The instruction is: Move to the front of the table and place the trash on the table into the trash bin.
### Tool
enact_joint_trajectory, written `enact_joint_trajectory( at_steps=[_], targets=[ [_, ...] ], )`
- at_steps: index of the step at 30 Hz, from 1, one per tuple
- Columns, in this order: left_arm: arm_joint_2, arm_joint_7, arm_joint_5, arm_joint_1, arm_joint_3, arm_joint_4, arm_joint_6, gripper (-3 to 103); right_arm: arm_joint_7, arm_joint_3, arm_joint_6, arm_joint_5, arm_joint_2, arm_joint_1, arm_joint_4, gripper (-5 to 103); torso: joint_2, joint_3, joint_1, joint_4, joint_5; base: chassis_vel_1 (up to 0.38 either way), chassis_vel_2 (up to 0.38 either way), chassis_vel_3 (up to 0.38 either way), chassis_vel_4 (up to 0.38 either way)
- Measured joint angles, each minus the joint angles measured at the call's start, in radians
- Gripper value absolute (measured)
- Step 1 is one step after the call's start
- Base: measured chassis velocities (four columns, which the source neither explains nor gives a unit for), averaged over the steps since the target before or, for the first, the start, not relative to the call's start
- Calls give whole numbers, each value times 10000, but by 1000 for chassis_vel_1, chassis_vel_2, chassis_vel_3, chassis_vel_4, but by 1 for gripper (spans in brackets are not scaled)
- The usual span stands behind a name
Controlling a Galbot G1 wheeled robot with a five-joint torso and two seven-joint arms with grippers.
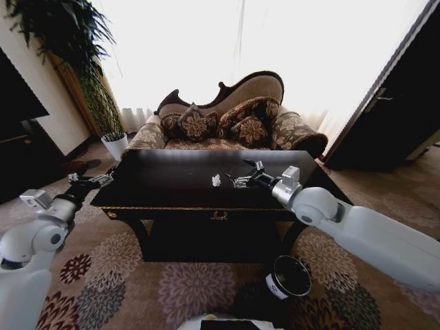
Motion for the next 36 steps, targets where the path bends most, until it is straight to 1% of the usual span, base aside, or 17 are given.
enact_joint_trajectory(
  at_steps=[1,3,5,6,8,10,11,15,16,17,19,21,24,25,28,32,36],
  targets=[
    [0,0,0,0,0,0,0,100,0,0,0,0,0,0,0,100,0,0,0,0,0,0,0,0,0],
    [-50,0,34,4,12,1,-1,100,-6,-448,-406,128,245,483,-81,100,0,0,0,1,1,0,0,0,0],
    [-115,2,77,-9,41,23,-10,100,-20,-952,-999,297,599,1114,-222,100,0,0,0,1,-1,0,0,0,0],
    [-115,2,77,-9,41,23,-10,100,-20,-952,-999,297,599,1114,-222,100,0,0,0,1,-1,0,0,0,0],
    [-154,4,100,-35,75,51,-17,100,-52,-1227,-1375,448,829,1493,-330,100,0,0,0,1,1,0,0,0,0],
    [-214,9,162,-96,137,110,-39,100,-132,-1519,-2006,820,1233,2044,-556,100,0,0,0,-2,0,0,0,0,0],
    [-214,9,162,-96,137,110,-39,100,-132,-1519,-2006,820,1233,2044,-556,100,0,0,0,-2,0,0,0,0,0],
    [-339,22,234,-95,144,135,-63,100,-93,-2044,-2659,1199,2132,2855,-1237,100,0,0,-1,-1,1,0,0,0,0],
    [-339,22,234,-95,144,135,-63,100,-93,-2044,-2659,1199,2132,2855,-1237,100,0,0,-1,-1,1,0,0,0,0],
    [-392,24,251,-51,110,122,-69,100,-39,-2331,-2856,1261,2562,3151,-1600,100,0,0,-1,1,-1,0,0,0,0],
    [-445,30,263,2,35,98,-79,100,73,-2748,-3107,1330,3173,3508,-2142,100,0,1,0,3,-2,0,0,0,0],
    [-458,31,264,24,3,89,-80,100,103,-2857,-3154,1330,3329,3573,-2293,100,0,1,0,2,-2,0,0,0,0],
    [-550,46,261,210,-301,36,-108,100,345,-3277,-3321,1330,4088,3712,-3088,100,0,0,0,1,1,0,0,0,0],
    [-550,46,261,210,-301,36,-108,100,345,-3277,-3321,1330,4088,3712,-3088,100,0,0,0,1,1,0,0,0,0],
    [-624,57,253,305,-476,35,-163,100,573,-3466,-3332,1338,4483,3716,-3671,100,0,0,-1,3,1,0,0,0,0],
    [-648,66,252,308,-485,77,-196,100,650,-3476,-3174,1437,4560,3716,-3904,100,0,0,-1,2,0,0,0,0,0],
    [-655,76,289,264,-413,179,-229,100,680,-3299,-3001,1597,4462,3730,-3891,100,0,-1,-1,0,2,0,0,0,0]
  ],
)
